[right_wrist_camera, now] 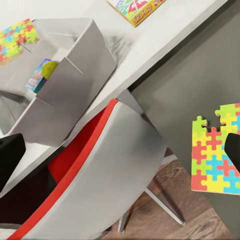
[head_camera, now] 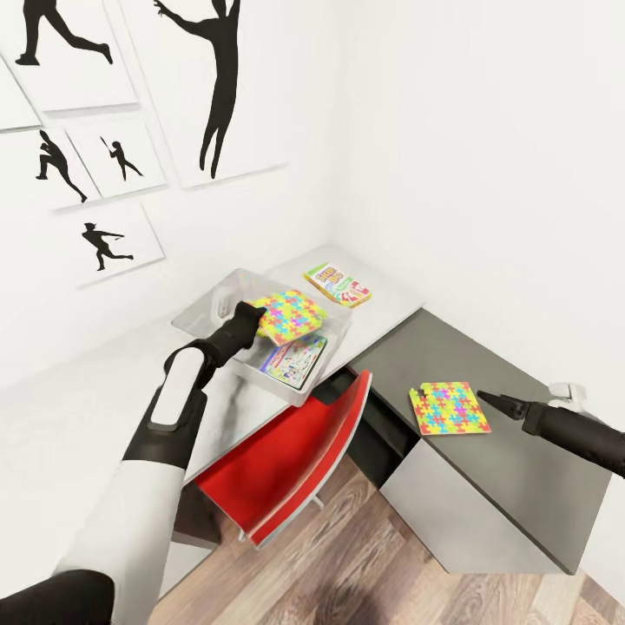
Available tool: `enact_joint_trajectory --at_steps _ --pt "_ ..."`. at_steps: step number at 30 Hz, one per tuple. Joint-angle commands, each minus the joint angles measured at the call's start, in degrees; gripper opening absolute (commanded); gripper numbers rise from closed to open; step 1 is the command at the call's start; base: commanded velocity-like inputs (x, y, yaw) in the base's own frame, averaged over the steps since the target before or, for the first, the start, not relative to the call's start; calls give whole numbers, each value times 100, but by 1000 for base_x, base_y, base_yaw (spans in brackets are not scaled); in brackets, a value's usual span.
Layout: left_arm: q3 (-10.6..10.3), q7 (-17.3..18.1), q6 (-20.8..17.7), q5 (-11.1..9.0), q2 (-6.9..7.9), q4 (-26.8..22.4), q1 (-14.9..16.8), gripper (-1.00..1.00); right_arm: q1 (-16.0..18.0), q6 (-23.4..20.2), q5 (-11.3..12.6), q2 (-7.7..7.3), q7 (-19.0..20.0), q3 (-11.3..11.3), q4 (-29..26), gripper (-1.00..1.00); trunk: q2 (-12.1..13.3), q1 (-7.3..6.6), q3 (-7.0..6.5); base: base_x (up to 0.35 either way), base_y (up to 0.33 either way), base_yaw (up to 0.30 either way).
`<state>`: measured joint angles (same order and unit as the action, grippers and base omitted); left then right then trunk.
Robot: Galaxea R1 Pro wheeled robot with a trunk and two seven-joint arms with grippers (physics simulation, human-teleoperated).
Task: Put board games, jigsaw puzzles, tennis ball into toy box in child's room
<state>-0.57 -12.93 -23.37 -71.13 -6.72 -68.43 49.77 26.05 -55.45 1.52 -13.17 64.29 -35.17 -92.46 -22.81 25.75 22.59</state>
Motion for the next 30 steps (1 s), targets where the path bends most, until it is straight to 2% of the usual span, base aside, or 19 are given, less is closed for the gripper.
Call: enact_joint_trajectory --at_steps 1,5,6,9,22,25,30 --pt "-1 -54 -7 -59 -2 -6 6 -100 5 -48 14 0 10 -4 -1 100 -11 3 10 0 0 0" --pt "-208 -382 301 -330 -76 223 135 -100 5 -44 9 62 1 77 -1 100 -11 3 10 0 0 0" --pt "-261 -569 385 -477 -95 266 168 -100 5 -41 8 77 -1 101 0 100 -11 3 10 0 0 0" --pt "-305 -762 463 -615 -109 277 196 -100 5 -40 5 90 -2 121 0 100 -11 3 10 0 0 0" --pt "-335 -1165 540 -793 -127 269 231 -100 5 -41 6 97 -4 133 0 100 -11 3 10 0 0 0" --pt "-332 -1313 547 -945 -128 274 295 -100 5 -40 5 97 -1 126 -3 100 -11 3 10 0 0 0" --pt "-335 -1378 565 -1083 -128 302 378 -100 5 -47 5 96 6 119 -4 100 -11 3 10 0 0 0"
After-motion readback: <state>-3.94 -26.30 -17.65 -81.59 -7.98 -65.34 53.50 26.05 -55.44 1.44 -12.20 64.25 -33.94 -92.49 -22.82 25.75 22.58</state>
